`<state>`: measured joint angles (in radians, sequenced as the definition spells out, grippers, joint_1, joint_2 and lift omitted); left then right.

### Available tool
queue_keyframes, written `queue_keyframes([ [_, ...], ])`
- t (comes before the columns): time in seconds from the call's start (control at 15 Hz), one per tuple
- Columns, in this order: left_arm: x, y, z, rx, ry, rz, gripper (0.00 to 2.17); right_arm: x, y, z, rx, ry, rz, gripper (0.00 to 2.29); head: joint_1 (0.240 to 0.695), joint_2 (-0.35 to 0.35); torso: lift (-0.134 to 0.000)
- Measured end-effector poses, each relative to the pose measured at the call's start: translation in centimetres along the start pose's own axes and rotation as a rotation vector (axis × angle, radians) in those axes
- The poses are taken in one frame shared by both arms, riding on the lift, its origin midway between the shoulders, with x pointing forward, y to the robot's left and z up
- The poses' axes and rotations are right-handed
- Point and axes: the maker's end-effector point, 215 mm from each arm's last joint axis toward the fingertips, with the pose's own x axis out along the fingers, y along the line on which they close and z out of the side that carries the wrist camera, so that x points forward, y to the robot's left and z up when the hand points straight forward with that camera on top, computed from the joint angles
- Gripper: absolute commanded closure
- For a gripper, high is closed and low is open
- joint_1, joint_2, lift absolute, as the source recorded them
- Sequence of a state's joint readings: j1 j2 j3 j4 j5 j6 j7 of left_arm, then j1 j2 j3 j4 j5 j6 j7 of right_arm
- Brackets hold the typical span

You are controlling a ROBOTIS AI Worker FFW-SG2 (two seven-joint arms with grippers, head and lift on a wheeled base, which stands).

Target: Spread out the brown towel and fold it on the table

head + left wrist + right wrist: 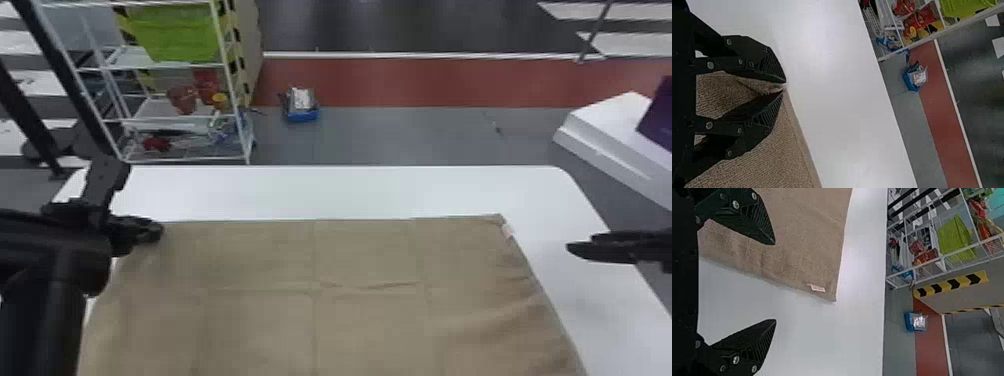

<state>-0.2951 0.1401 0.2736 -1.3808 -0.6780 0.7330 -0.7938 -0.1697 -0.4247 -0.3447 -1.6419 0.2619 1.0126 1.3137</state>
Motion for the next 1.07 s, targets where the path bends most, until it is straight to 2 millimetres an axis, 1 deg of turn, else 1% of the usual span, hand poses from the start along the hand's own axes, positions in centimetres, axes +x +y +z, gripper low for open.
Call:
queue_keyframes([
  [0.2, -0.3, 0.1, -0.3, 0.000, -0.002, 0.006, 0.81, 2.4, -1.6, 1.7, 0.027, 0.020, -0.025, 0.21, 0.695, 0.010, -0.124],
  [0.33, -0.3, 0.1, -0.7, -0.001, 0.002, 0.006, 0.81, 4.7, -2.1, 2.6, 0.055, 0.044, -0.026, 0.21, 0.695, 0.017, -0.124],
  [0.4, -0.3, 0.1, -0.9, -0.002, 0.004, 0.006, 0.81, 5.8, -1.7, 2.9, 0.061, 0.054, -0.020, 0.21, 0.695, 0.023, -0.124],
  [0.53, -0.2, -0.1, -1.2, -0.002, 0.007, 0.004, 0.81, 8.1, -0.4, 3.8, 0.055, 0.070, -0.008, 0.21, 0.695, 0.042, -0.124],
  [0.67, -0.4, -0.1, -1.2, -0.003, 0.002, 0.004, 0.81, 9.9, 0.6, 4.6, 0.045, 0.093, -0.002, 0.22, 0.695, 0.068, -0.124],
  [0.87, -0.6, 0.0, -1.6, -0.007, 0.000, 0.005, 0.81, 11.7, 0.6, 4.5, 0.041, 0.170, -0.018, 0.22, 0.695, 0.080, -0.124],
  [1.07, -0.6, 0.0, -1.9, -0.009, -0.001, 0.004, 0.81, 12.6, -0.2, 3.6, 0.027, 0.228, -0.050, 0.22, 0.695, 0.079, -0.124],
])
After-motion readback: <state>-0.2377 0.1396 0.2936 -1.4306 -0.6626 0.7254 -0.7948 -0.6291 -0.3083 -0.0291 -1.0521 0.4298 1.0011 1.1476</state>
